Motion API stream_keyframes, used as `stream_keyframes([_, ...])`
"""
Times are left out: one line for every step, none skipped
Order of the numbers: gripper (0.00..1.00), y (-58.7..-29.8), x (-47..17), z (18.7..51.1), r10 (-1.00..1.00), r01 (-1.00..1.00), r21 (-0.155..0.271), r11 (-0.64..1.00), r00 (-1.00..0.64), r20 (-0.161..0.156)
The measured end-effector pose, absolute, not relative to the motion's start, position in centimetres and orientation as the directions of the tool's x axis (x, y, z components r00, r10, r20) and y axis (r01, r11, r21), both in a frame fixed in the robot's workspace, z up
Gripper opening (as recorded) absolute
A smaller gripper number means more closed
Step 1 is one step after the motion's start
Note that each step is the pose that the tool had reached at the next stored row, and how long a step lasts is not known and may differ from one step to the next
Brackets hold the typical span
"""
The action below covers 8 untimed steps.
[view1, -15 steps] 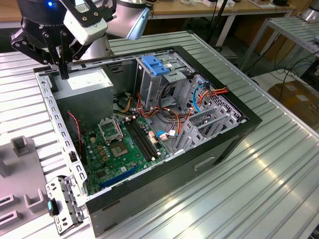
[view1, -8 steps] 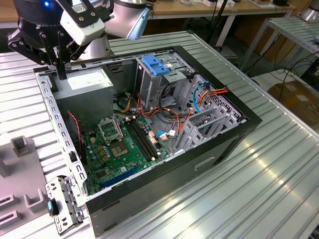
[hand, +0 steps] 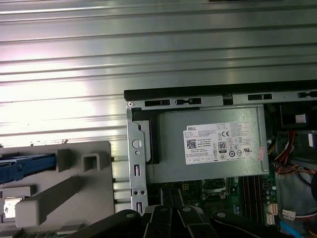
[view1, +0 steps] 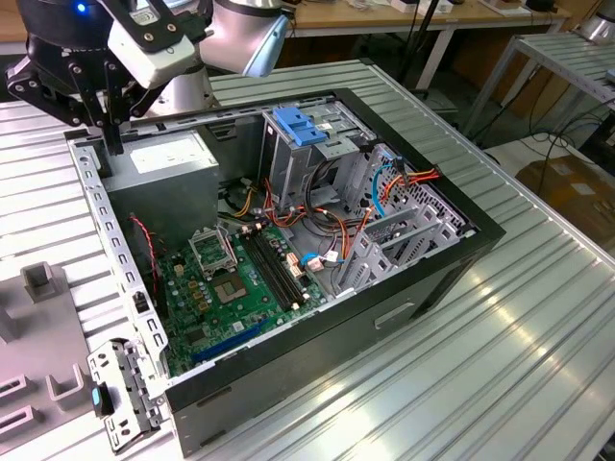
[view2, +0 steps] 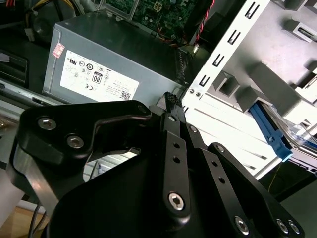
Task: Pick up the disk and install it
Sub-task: 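Reach for the disk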
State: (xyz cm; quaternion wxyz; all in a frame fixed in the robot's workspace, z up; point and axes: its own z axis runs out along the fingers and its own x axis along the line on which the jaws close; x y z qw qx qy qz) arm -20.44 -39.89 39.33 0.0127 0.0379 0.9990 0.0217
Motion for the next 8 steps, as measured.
stream_keyframes([0.11,-39.89,-20.51,39.33,0.076,0.075,0.044,0.996,-0.997,-0.024])
stream_keyframes([0.11,-39.89,-20.56,39.33,0.076,0.075,0.044,0.996,-0.997,-0.024])
stream_keyframes([0.11,-39.89,-20.64,39.33,0.076,0.075,0.044,0.996,-0.997,-0.024])
stream_keyframes([0.11,-39.89,-20.69,39.33,0.076,0.075,0.044,0.996,-0.997,-0.024])
stream_keyframes([0.11,-39.89,-20.75,39.33,0.076,0.075,0.044,0.996,-0.997,-0.024])
stream_keyframes([0.11,-39.89,-20.81,39.33,0.076,0.075,0.044,0.996,-0.997,-0.024])
stream_keyframes([0.11,-39.89,-20.87,39.33,0.076,0.075,0.044,0.996,-0.997,-0.024])
stream_keyframes([0.11,-39.89,-20.93,39.33,0.076,0.075,0.044,0.996,-0.997,-0.024])
